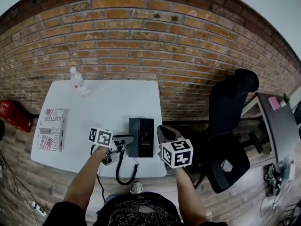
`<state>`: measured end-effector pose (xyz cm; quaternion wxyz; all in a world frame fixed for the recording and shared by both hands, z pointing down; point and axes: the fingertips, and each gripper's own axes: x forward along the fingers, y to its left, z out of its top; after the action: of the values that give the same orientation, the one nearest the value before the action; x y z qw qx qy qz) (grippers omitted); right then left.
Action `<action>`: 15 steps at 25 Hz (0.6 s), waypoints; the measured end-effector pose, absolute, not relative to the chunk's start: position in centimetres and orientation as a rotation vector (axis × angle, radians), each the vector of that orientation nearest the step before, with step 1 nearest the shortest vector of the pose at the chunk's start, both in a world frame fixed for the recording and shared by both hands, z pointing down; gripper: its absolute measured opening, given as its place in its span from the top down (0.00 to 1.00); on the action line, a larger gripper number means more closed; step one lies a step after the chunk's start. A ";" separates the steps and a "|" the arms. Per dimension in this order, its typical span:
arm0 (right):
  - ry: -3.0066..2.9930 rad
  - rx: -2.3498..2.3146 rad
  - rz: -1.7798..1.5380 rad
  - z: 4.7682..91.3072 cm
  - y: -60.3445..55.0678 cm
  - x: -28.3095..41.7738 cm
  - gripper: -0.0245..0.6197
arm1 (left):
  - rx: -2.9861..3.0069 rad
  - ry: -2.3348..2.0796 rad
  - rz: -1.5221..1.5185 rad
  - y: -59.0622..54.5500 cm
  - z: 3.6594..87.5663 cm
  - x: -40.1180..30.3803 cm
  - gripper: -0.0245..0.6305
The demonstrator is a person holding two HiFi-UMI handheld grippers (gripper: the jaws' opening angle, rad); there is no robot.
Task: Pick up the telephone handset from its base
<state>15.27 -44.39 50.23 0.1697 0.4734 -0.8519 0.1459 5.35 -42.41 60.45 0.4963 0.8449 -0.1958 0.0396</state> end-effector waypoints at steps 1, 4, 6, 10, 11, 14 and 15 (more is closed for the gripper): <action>-2.423 1.341 0.415 50.3 -44.5 15.3 0.96 | 2.035 -0.469 0.088 -42.5 60.5 5.3 0.81; -2.429 1.330 0.420 50.5 -44.8 15.2 0.96 | 2.000 -0.447 0.070 -42.5 60.6 5.3 0.82; -2.434 1.324 0.423 50.6 -45.0 15.1 0.96 | 1.983 -0.437 0.067 -42.5 60.5 5.3 0.82; -2.448 1.311 0.429 50.8 -45.2 14.5 0.96 | 1.971 -0.433 0.043 -42.4 60.4 5.2 0.83; -2.450 1.308 0.429 50.8 -45.1 14.4 0.96 | 1.968 -0.428 0.031 -42.4 60.3 5.2 0.83; -2.454 1.306 0.431 50.8 -45.1 14.3 0.96 | 1.960 -0.411 -0.002 -42.2 59.9 5.2 0.84; -2.454 1.306 0.433 50.8 -45.0 14.3 0.96 | 1.958 -0.410 -0.007 -42.2 59.9 5.2 0.85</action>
<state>14.32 -45.02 50.85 0.1633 0.4580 -0.8606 0.1517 5.19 -42.15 59.86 0.5401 0.8237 -0.1726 -0.0031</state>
